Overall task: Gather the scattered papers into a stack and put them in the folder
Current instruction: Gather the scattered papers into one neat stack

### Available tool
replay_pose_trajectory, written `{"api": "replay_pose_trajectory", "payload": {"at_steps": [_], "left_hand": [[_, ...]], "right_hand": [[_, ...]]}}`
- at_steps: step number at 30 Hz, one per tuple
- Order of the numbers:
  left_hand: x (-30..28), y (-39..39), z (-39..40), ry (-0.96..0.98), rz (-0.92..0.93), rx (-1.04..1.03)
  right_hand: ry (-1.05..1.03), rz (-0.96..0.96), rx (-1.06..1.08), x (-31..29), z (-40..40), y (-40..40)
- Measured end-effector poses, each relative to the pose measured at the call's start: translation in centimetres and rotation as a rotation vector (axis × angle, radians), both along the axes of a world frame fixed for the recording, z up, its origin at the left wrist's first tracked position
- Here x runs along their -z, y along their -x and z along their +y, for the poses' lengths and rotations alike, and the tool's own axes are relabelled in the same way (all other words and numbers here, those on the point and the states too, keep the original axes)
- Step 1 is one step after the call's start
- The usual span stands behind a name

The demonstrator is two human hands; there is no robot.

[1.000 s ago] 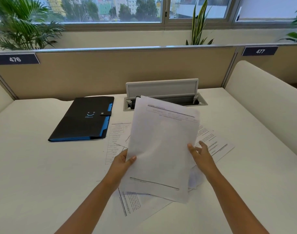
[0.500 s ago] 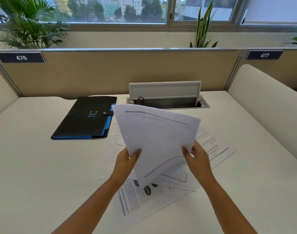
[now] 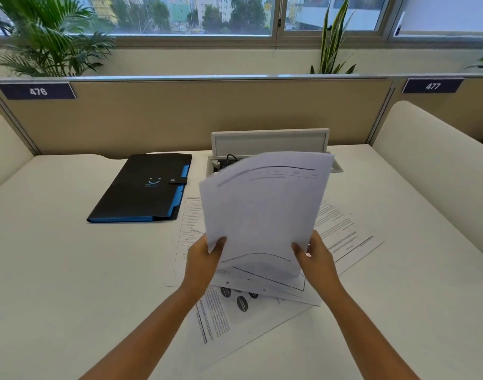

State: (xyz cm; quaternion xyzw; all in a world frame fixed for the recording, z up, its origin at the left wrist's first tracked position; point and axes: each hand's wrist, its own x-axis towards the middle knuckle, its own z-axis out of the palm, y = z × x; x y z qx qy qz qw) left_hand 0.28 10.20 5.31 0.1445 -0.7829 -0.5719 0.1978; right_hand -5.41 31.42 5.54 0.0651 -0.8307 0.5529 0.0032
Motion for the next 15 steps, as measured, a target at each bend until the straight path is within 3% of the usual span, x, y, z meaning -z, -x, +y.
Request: {"api": "replay_pose_trajectory", "payload": {"at_steps": [5, 11, 15], "left_hand": [[-0.6, -0.9, -3.5, -0.052, 0.064, -0.140], [2.3, -5.6, -8.2, -0.075, -0.143, -0.219], [4.8, -9.9, -11.7, 0.018, -0.271, -0.340]], "right_hand": [[-0.140, -0.001, -0.032, 2.8, 1.6, 0.6], [-0.715, -0.058, -0.078, 6.8, 2.7, 1.0], [-0.808, -0.001, -0.027, 8.2, 2.7, 0.6]]}}
